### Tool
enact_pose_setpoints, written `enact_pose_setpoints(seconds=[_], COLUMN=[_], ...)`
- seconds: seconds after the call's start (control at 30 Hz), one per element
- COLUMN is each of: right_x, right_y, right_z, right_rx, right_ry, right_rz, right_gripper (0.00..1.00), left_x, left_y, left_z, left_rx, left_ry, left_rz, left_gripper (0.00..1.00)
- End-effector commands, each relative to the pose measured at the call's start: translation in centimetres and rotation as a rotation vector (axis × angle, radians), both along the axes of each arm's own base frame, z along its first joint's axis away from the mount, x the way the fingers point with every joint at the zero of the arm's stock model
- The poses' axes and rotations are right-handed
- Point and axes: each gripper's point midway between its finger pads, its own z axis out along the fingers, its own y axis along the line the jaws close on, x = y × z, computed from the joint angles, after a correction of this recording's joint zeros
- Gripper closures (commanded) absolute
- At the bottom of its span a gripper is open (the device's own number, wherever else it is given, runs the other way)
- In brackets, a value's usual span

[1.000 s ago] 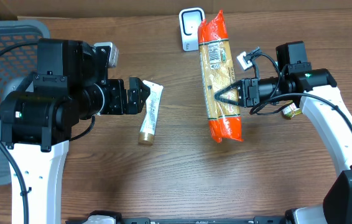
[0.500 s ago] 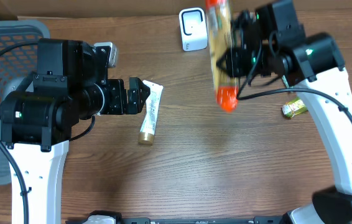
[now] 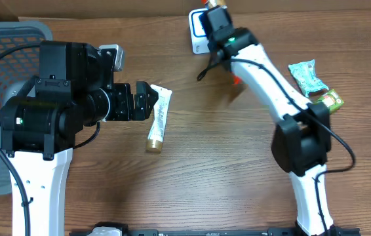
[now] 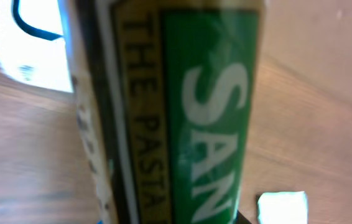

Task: Scan the item barcode
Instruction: 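Raise the spaghetti package to the white scanner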

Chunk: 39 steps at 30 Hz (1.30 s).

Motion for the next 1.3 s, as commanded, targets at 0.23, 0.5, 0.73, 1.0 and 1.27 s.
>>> enact_pose_setpoints(seconds=[0.23, 0.5, 0.73, 1.0, 1.27], right_x=[5.5, 6.2, 6.1, 5.8, 5.4], right_y=[-1.7, -2.0, -2.0, -2.7, -2.1], right_z=[1.9, 0.0, -0.7, -0.2, 0.3], right_rx=[-0.393, -0.477, -0.489, -0.552, -0.555], right_ry=[-0.275, -0.274, -0.262, -0.253, -0.263], right_rz=[-0.071, -0.081, -0.081, -0.102, -0.100], right_gripper=[0.96, 0.96, 0.96, 0.96, 0.96], left_x=[0.0, 0.0, 0.0, 0.0, 0.0], left_y=[-0.4, -0.4, -0.4, -0.4, -0.4], left_z=[0.1, 0.0, 0.1, 0.0, 0.1], left_rx=[0.004, 0.004, 0.004, 0.004, 0.004], left_ry=[-0.007, -0.007, -0.007, -0.007, -0.007], left_rz=[-0.030, -0.030, -0.030, -0.030, -0.030], left_gripper=[0.00, 0.00, 0.01, 0.01, 0.01])
